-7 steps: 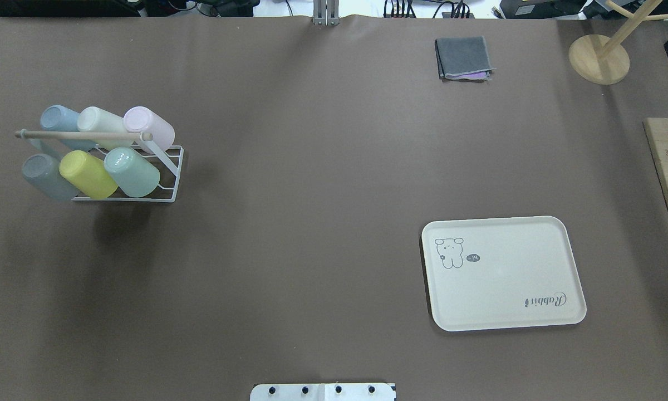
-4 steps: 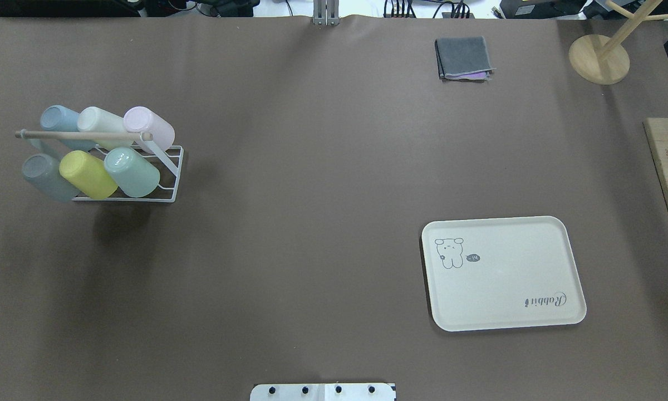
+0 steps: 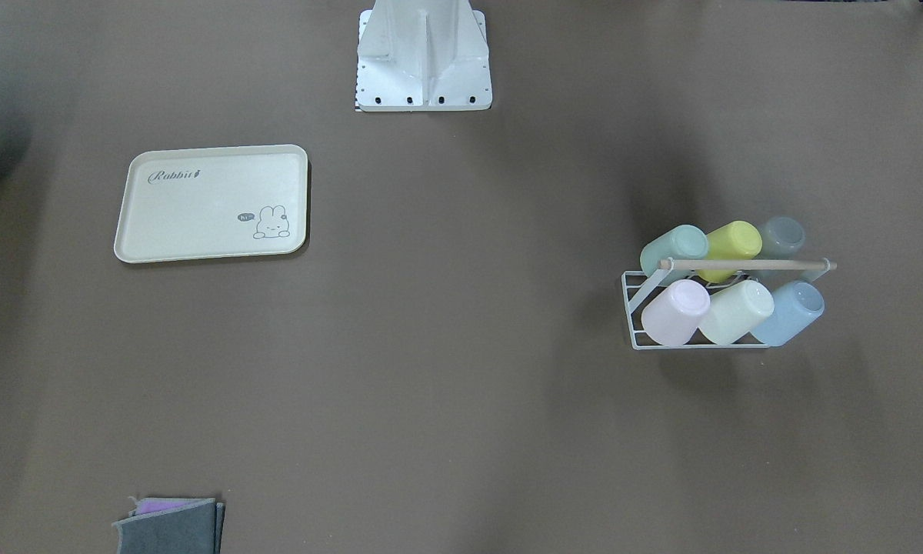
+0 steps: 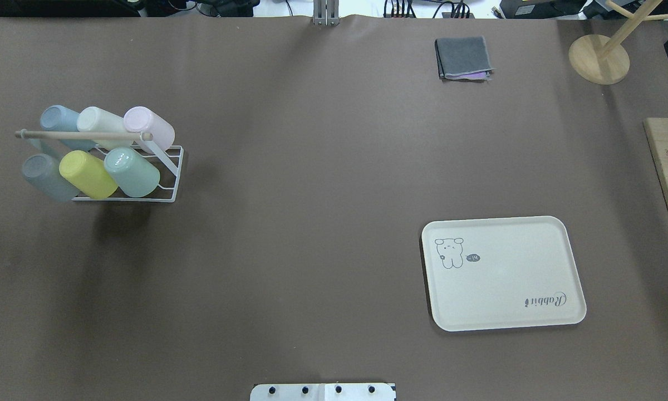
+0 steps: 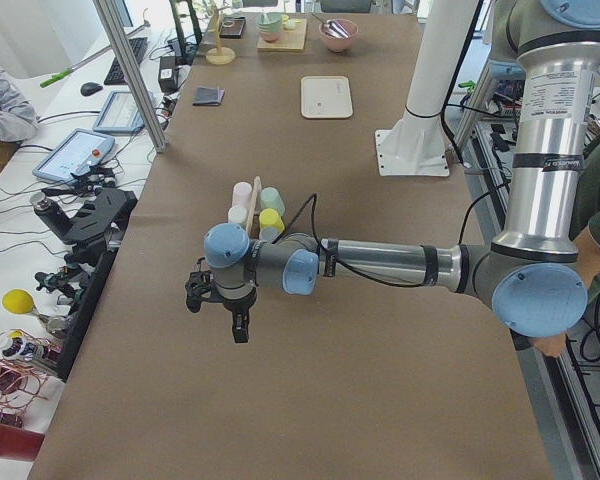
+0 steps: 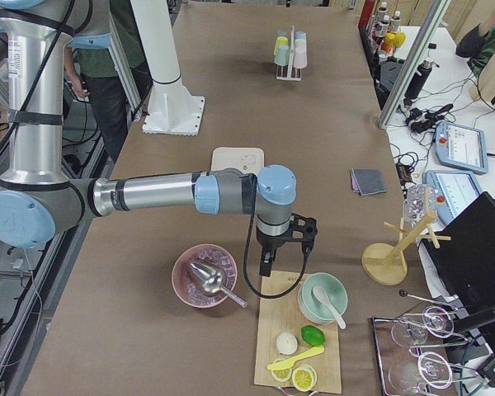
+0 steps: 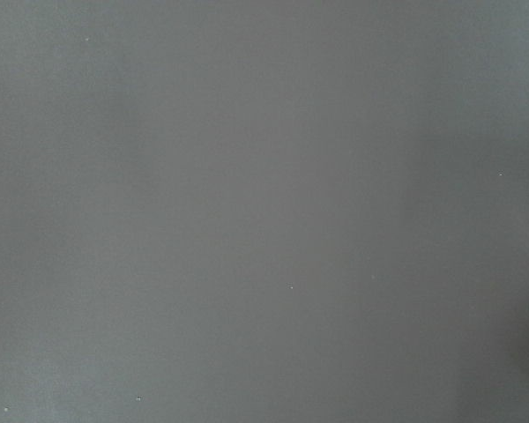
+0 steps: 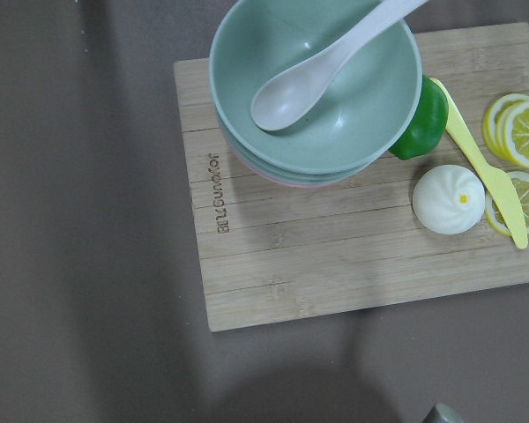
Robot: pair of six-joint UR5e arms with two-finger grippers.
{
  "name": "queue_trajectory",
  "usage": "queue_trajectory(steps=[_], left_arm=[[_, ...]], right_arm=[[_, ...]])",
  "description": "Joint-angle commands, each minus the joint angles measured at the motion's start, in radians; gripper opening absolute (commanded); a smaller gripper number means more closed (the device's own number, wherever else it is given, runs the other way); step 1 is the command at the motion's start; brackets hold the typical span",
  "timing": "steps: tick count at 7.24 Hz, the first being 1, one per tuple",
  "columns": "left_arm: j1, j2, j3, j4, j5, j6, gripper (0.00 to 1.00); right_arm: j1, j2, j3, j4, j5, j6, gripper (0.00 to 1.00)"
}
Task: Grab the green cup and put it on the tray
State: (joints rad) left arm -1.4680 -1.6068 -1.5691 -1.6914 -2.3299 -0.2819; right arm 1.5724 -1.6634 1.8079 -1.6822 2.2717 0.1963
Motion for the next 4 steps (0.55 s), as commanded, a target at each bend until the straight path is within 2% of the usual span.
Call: queue_trajectory(steps=[1,2,4], left_arm=[[0.0,0.01,-0.002,-0.001,0.012,-0.003,0.98],[0.0,0.008,-0.003,0.002,0.052,-0.003,0.98],[0.023,0.008,-0.037,0.005,0.058,-0.002,0.98]], right_arm=[[0.0,-0.003,-0.001,-0.001,0.006,0.0,1.0],[0.0,-0.006,-0.002,-0.002,0.011,0.0,1.0],[0.001,-0.004,-0.037,-0.002,0.063,0.012,1.0]])
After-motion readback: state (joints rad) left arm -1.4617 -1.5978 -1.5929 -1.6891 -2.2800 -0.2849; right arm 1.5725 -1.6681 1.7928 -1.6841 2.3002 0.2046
